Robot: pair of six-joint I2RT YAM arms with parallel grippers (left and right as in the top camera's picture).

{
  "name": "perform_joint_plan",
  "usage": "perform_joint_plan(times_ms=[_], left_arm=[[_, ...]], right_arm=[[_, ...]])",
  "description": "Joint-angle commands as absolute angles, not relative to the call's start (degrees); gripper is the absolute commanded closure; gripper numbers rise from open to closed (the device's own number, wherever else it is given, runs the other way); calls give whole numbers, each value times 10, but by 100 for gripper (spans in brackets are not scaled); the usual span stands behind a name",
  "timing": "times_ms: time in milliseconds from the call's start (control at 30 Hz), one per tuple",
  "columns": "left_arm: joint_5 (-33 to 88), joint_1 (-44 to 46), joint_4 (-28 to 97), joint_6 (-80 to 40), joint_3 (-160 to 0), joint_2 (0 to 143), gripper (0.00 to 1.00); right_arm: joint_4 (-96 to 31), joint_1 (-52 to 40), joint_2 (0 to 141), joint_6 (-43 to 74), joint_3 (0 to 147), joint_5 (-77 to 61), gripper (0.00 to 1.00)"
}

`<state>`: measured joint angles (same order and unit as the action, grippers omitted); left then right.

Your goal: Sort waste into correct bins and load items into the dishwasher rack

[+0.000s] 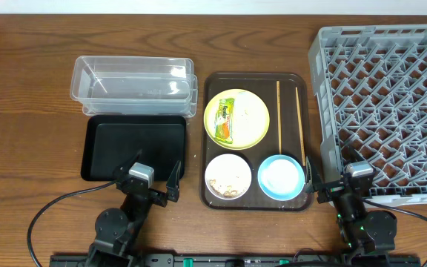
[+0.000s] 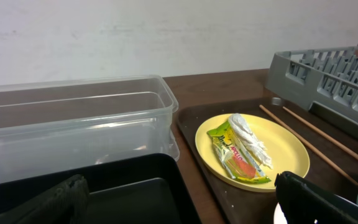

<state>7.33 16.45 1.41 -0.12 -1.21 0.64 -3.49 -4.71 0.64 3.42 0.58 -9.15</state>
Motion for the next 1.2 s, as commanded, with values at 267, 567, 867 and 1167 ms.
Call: perform_joint_plan(times_ms=[267,567,867,1167], left_arm=[[87,164,10,-10,-2,3,3],[195,164,-96,-18,-5,3,2],[195,164,11,-63,-168,97,2],[240,165,359,-63,-534,461,2]], right_arm=[[-34,-41,4,32,3,-91,1],[-24,-41,4,77,3,-99,1],[-16,-41,20,158,92,-188,1],[-311,-41,226,132,327,-196,1]])
